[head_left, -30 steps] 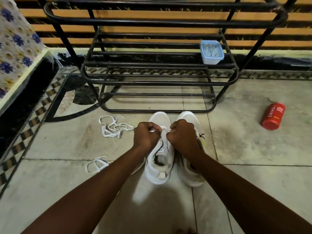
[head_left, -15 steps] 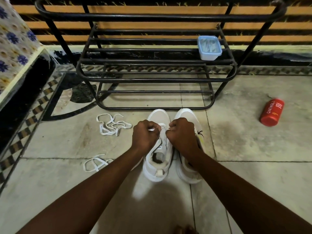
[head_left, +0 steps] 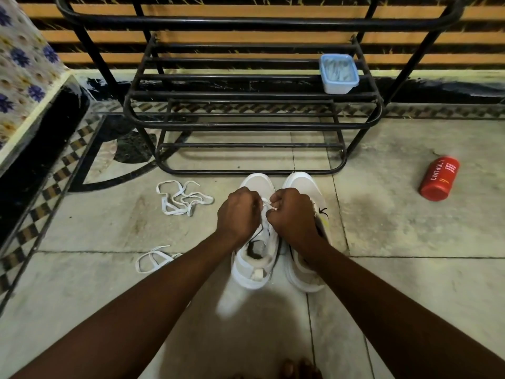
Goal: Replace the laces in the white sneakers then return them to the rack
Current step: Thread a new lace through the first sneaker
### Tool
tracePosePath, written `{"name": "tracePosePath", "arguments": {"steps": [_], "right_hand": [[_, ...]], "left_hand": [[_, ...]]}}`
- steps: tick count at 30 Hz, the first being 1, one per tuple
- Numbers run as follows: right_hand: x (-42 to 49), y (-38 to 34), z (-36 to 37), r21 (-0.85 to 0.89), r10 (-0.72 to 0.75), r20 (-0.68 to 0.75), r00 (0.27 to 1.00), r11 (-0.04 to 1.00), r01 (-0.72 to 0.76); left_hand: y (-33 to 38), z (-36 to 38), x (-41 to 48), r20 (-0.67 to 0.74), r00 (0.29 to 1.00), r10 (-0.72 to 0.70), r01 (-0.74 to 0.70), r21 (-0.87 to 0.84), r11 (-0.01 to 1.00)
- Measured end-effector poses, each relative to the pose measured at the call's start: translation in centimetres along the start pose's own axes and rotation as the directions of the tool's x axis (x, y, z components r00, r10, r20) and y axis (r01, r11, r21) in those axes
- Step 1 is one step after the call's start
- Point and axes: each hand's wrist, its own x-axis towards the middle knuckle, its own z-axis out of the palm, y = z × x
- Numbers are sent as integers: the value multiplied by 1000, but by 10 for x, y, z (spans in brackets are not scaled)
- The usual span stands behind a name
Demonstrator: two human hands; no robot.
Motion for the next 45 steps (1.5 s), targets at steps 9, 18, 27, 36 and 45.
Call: {"name": "tracePosePath", "arguments": {"steps": [9, 18, 27, 36, 45], "right_hand": [[0, 0, -2, 67, -20, -30, 999, 998, 22], [4, 3, 1, 56, -17, -19, 1000, 998, 18], [20, 2, -4, -36, -47, 5, 999, 998, 47], [38, 0, -13, -430, -352, 126, 928, 823, 371], [43, 19, -64, 990, 426, 132, 895, -16, -139]], "left_hand": [[19, -3, 7, 27, 995, -96, 92, 140, 986], [12, 1, 4, -95, 955, -281, 253, -230, 940], [8, 1, 5, 9, 916, -402, 352, -502, 790], [0, 0, 2, 21, 947, -320, 289, -490, 822], [-7, 3, 0, -1, 957, -291, 257, -470, 845]]}}
